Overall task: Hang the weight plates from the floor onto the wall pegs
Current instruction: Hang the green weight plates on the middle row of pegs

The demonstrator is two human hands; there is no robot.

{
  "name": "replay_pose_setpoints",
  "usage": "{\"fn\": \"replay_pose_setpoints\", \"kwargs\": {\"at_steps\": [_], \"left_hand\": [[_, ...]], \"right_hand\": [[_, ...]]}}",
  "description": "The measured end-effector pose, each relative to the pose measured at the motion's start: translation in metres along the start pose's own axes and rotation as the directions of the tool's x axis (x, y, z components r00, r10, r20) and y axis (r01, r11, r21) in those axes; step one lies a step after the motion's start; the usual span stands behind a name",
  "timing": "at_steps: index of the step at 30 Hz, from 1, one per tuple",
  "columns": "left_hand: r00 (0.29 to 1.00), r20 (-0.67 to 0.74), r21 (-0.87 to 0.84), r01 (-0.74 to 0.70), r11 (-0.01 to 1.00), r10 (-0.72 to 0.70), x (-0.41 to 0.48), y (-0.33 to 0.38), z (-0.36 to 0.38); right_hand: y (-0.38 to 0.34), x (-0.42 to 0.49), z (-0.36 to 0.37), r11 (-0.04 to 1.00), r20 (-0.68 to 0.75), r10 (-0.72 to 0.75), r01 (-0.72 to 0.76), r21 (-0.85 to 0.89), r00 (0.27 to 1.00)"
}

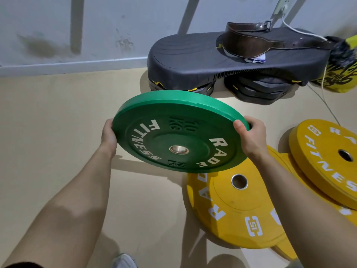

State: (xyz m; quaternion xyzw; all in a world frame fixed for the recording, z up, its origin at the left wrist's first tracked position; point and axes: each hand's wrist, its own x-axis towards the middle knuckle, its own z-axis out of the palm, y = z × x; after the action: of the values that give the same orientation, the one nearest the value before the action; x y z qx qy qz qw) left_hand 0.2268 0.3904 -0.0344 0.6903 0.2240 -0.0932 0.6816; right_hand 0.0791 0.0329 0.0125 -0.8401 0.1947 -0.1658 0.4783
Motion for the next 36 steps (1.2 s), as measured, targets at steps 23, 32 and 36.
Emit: {"fn": "replay_pose_setpoints", "kwargs": {"at_steps": [23,32,36], "left_hand": [[0.943,-0.320,-0.196,0.027,0.980,-0.090,-0.107,0.333,-0.093],[0.927,-0.375,-0.140,-0.068,0.988,0.011,-0.180,0.661,-0.185],[0.917,-0.394,-0.112,-0.112,0.987,0.060,-0.188,0.763,-0.213]], "right_hand": [[-0.350,0.050,-0.081,0.990,-0.204,0.088,-0.108,-0.092,0.975],[-0.661,0.111,-0.131,0.973,-0.152,0.000,-0.035,-0.227,0.988],[-0.758,0.144,-0.130,0.979,-0.140,-0.006,-0.023,-0.201,0.990]]}}
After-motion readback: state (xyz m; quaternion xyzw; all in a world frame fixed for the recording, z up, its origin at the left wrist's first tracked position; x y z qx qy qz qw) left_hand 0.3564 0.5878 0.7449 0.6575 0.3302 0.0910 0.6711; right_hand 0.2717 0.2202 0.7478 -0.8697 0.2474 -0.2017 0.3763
